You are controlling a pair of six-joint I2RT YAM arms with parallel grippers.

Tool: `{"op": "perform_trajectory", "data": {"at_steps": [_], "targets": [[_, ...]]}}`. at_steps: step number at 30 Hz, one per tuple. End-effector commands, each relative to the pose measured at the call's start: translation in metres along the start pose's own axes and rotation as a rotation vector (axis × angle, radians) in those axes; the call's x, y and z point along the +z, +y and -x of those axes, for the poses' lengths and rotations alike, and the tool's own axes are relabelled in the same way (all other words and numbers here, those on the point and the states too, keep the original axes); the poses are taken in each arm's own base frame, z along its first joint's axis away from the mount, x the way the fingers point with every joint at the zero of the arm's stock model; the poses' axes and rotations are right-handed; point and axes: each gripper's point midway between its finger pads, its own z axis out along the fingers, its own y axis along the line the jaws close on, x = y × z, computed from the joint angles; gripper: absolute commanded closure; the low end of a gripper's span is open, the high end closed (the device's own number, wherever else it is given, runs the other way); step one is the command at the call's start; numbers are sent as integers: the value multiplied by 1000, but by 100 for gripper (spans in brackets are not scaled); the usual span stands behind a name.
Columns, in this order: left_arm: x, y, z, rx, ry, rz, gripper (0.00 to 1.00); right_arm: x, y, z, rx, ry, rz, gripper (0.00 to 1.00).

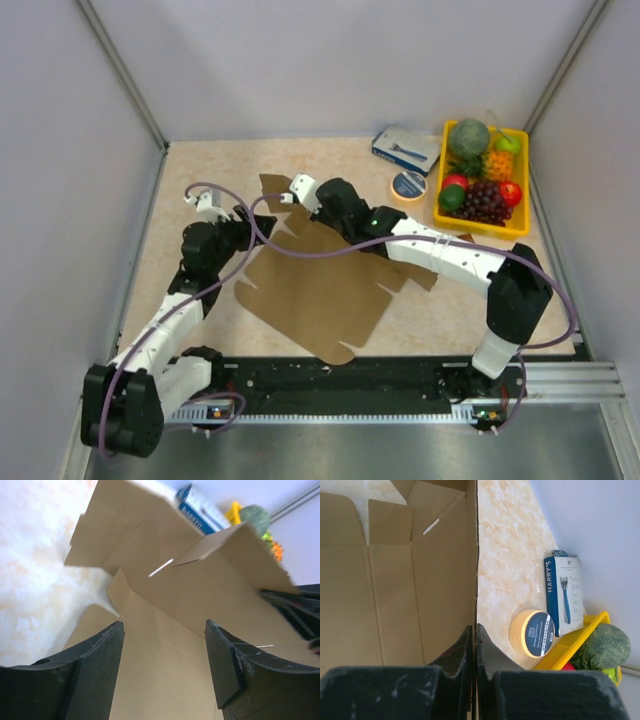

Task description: Fold the paper box

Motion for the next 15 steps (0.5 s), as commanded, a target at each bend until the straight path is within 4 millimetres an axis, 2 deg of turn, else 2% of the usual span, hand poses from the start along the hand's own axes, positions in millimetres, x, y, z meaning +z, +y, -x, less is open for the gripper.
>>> {"op": "perform_trajectory", "data": {"at_steps": [1,3,5,6,7,8,10,13,15], "targets": [[-15,-22,31,116,-108,-53,28,1,12,-2,25,-20,9,100],[-14,-30,42,192,-160,-85,27,-1,14,-1,27,-34,22,99],[-6,-34,40,267,-161,-103,29,-1,18,1,18,-52,45,99],[-3,-42,45,310,-198,-134,29,-1,18,0,7,-56,52,99],[2,-46,42,341,-205,-139,29,-1,25,2,-3,-70,84,99],[9,-42,38,386,-199,-127,30,-1,26,3,-7,-78,97,99],[13,-55,43,422,-228,-181,30,-1,31,4,-9,-100,130,99],[21,-61,49,449,-261,-205,31,-1,31,3,-3,-111,138,98],[30,-61,53,462,-259,-195,35,-1,31,2,-3,-116,139,98]]}}
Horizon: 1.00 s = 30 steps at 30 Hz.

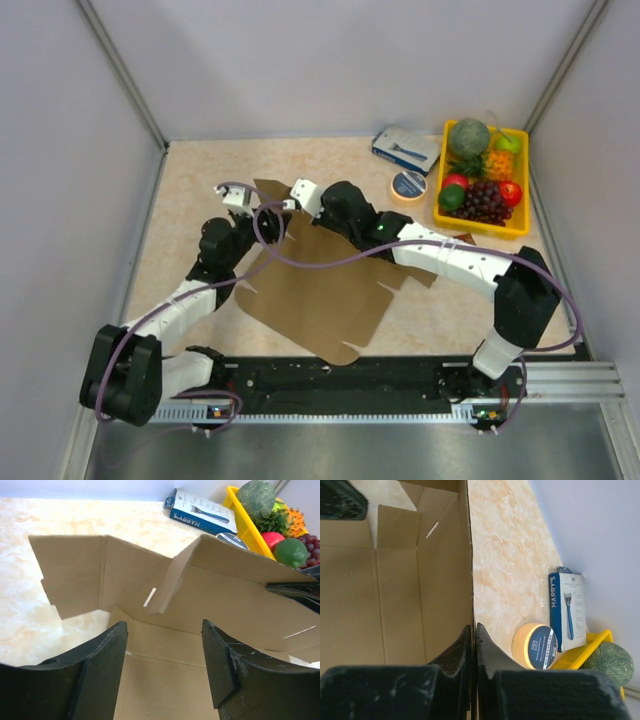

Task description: Fold the paper box

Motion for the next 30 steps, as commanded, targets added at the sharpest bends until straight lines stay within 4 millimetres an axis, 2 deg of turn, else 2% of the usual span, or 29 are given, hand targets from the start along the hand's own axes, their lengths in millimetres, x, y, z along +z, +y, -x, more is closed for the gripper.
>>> {"op": "perform_trajectory", "data": {"at_steps": [1,2,8,9,11,12,13,14,15,16,17,18,19,20,21,22,23,24,25,26,27,28,30], "targets": [[19,-12,58,126,-180,-47,36,1,24,-2,30,-39,107,98],[24,-11,55,129,-172,-47,38,1,23,-2,29,-39,104,98],[33,-2,58,139,-202,0,64,1,20,-1,42,-53,94,96],[34,-1,58,143,-205,9,73,0,19,0,47,-52,87,95],[36,0,54,157,-199,16,85,-5,11,2,73,-48,60,82],[37,-2,53,160,-198,13,90,-9,9,3,131,-44,50,71],[37,2,52,161,-201,41,98,-14,5,5,168,-34,38,48],[37,4,51,158,-203,53,99,-26,-1,6,206,9,43,39],[36,3,51,156,-218,57,100,-34,-4,7,349,40,23,29],[34,7,52,148,-230,79,100,-45,-11,0,421,100,-20,10],[34,7,52,143,-237,79,100,-59,-19,14,626,105,-49,5],[33,5,51,140,-240,74,100,-79,-8,-8,662,229,-22,5],[32,10,52,137,-249,103,100,-91,1,-5,728,254,29,1],[31,12,53,132,-254,116,100,-101,4,2,867,264,37,1],[30,13,52,131,-257,120,100,-119,8,-4,910,313,49,1],[28,13,54,128,-270,121,100,-129,14,1,963,312,91,1],[27,13,54,127,-275,127,100,-137,14,6,1105,312,78,1],[27,14,52,127,-271,130,100,-143,10,11,1198,293,59,1],[26,15,50,121,-269,136,100,-159,1,24,1304,227,71,1],[25,19,49,114,-271,154,100,-162,0,31,1464,213,58,1],[24,20,49,112,-277,162,100,-166,-3,37,1526,187,63,1],[25,21,47,106,-276,168,100,-173,-17,53,1596,89,65,1],[24,26,48,97,-288,192,100,-175,-30,63,1676,31,40,1]]}}
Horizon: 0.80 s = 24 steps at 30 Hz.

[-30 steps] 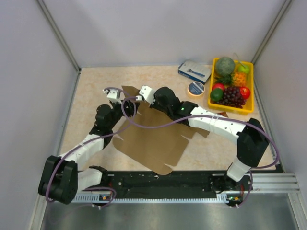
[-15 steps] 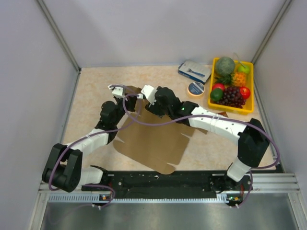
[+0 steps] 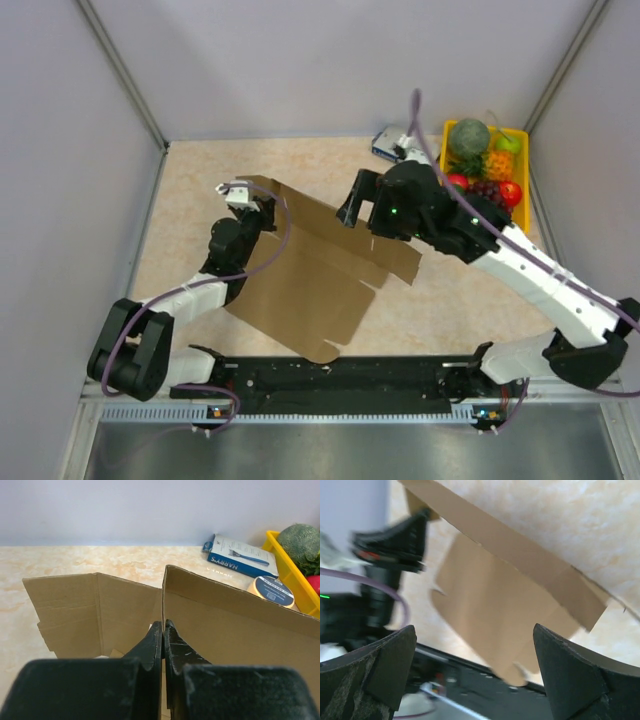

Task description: Fold the paper box

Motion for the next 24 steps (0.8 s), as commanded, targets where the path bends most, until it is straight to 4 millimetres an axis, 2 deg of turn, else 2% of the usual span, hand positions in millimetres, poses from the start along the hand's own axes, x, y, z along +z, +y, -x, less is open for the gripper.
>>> {"op": "perform_trajectory", "data": {"at_steps": [1,3,4,5,7,8,9,11,12,15,16,18,19,24], "targets": [[1,9,18,-35,-96,65,100,-29,27,34,410,-118,83,1],[0,14,18,-49,-98,96,100,-26,38,34,544,-92,107,1],[-1,15,20,-52,-105,102,100,-25,46,28,608,-53,135,1],[-2,16,21,-57,-109,110,100,-22,57,22,746,-48,177,2],[-7,20,23,-65,-127,135,100,-12,57,20,870,-107,174,3],[-9,22,21,-71,-128,144,100,-4,60,15,1002,-82,175,4],[-10,23,24,-77,-144,151,100,8,62,10,1053,-69,162,7],[-12,22,25,-92,-154,157,100,18,61,21,1160,-125,162,12],[-12,21,25,-96,-156,158,100,31,57,26,1184,-158,140,20],[-11,17,24,-97,-163,154,100,43,55,51,1231,-247,128,27],[-11,17,24,-100,-166,156,100,59,55,48,1236,-251,97,29],[-12,17,23,-103,-166,165,100,66,61,54,1276,-251,104,34],[-13,18,23,-102,-171,174,100,79,59,50,1280,-246,78,36],[-21,25,27,-111,-201,226,100,97,46,46,1304,-292,22,43]]}}
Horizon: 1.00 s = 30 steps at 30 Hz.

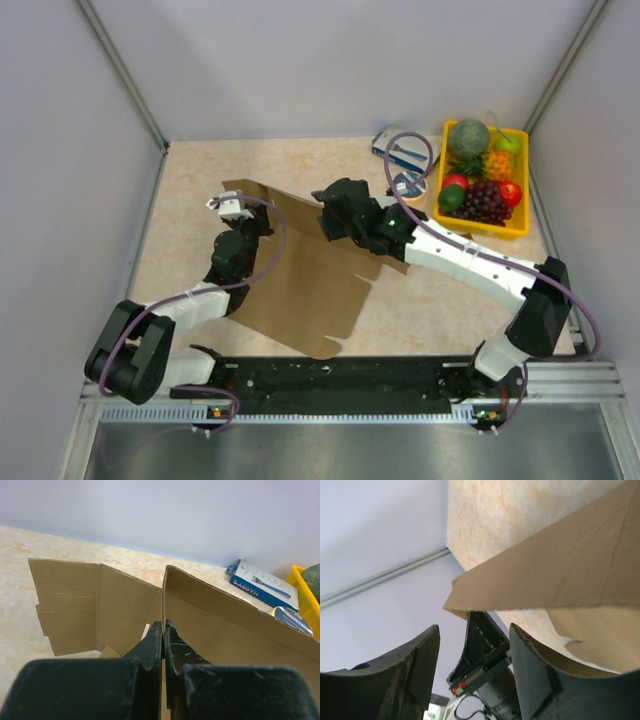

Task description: Fold the paper box

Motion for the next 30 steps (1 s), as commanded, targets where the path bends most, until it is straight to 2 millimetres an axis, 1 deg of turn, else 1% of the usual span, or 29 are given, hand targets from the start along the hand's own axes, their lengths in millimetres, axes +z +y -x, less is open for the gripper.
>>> {"op": "perform_trajectory", "data": {"at_steps": [1,2,8,9,10,11,12,14,15,16,17,18,20,22,23,24,25,26,27,28,29,30], "targets": [[-5,4,27,-39,-110,45,100,6,26,10,191,-53,49,44],[-5,4,26,-38,-110,48,100,10,21,12,207,-62,39,44],[-8,4,29,-48,-125,63,100,20,17,21,211,-112,36,48],[-9,3,28,-48,-124,61,100,22,17,24,211,-127,40,52],[-10,3,29,-48,-127,61,100,24,17,25,210,-131,36,54],[-10,0,30,-51,-129,57,100,25,17,24,222,-128,34,56],[-10,0,30,-50,-130,59,100,29,15,23,223,-129,27,61],[-12,2,31,-59,-137,74,100,32,17,19,216,-124,26,63],[-12,2,31,-70,-140,76,100,37,14,15,219,-114,10,64],[-12,2,32,-70,-143,77,100,37,15,14,225,-108,8,65],[-12,2,31,-69,-142,80,100,37,15,13,225,-106,9,69],[-12,2,31,-74,-141,80,100,38,14,15,217,-119,12,79],[-12,2,28,-81,-130,78,100,38,13,20,209,-135,16,89],[-15,-1,27,-107,-121,62,88,40,11,30,195,-157,13,96],[-18,-3,28,-121,-121,50,80,40,10,32,175,-160,12,100],[-24,-8,34,-166,-124,19,67,41,10,34,155,-160,12,100],[-30,-10,33,-179,-105,4,49,41,10,37,135,-170,16,100],[-33,-14,37,-191,-94,-16,43,40,11,40,106,-178,24,100],[-46,-17,34,-194,-26,-32,40,39,15,42,91,-182,42,100],[-50,-21,46,-213,-21,-39,36,41,8,45,68,-182,35,100],[-56,-17,48,-212,6,-17,34,40,14,51,76,-176,62,100],[-71,-8,48,-219,54,25,32,41,12,52,75,-154,65,100]]}}
